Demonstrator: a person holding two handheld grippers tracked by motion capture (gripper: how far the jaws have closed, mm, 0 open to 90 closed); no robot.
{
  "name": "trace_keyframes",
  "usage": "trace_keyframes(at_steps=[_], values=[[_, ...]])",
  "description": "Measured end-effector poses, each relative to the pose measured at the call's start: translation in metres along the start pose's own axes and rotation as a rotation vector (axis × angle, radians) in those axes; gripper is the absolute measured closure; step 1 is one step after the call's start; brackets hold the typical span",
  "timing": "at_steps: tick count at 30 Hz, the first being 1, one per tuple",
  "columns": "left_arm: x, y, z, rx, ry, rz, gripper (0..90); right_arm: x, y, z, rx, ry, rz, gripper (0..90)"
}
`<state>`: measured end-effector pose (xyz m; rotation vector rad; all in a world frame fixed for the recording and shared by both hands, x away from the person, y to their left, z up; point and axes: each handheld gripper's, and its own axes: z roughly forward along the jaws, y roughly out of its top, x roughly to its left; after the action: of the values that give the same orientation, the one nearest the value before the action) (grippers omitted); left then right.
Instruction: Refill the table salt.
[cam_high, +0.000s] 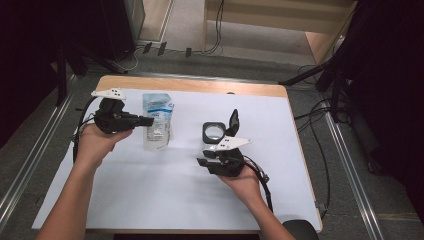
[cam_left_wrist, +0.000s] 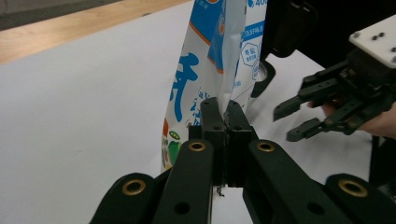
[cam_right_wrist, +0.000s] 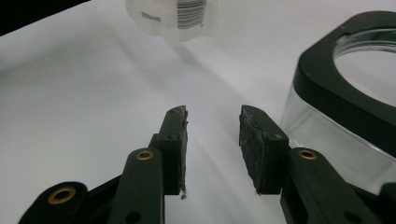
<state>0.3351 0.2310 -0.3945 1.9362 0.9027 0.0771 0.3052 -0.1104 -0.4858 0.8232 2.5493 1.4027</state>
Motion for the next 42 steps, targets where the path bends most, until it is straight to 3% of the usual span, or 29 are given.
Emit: trace_keyframes(at_steps=[6,16,20,26,36,42], values=[[-0.012,0.003,0.003,0.011,-0.008,0.001,90.0,0.003,0.006,0.015,-0.004,0.017,0.006,61.3],[-0.024,0.014,0.001,0.015,-0.034,0.014,90.0,0.014,0.019,0.045,0.024,-0.017,-0.052,58.8],[-0.028,0.020,-0.001,0.018,-0.042,0.027,90.0,0.016,0.022,0.056,0.036,-0.036,-0.046,57.9],[-0.034,0.031,-0.006,0.010,-0.069,0.037,90.0,0.015,0.027,0.068,0.004,-0.030,0.016,55.8],[-0.041,0.042,-0.002,0.015,-0.128,0.033,90.0,0.019,0.035,0.080,-0.056,-0.044,0.023,56.0],[-0.038,0.044,0.006,0.040,-0.106,0.037,90.0,0.021,0.033,0.084,-0.068,-0.032,0.009,56.5]])
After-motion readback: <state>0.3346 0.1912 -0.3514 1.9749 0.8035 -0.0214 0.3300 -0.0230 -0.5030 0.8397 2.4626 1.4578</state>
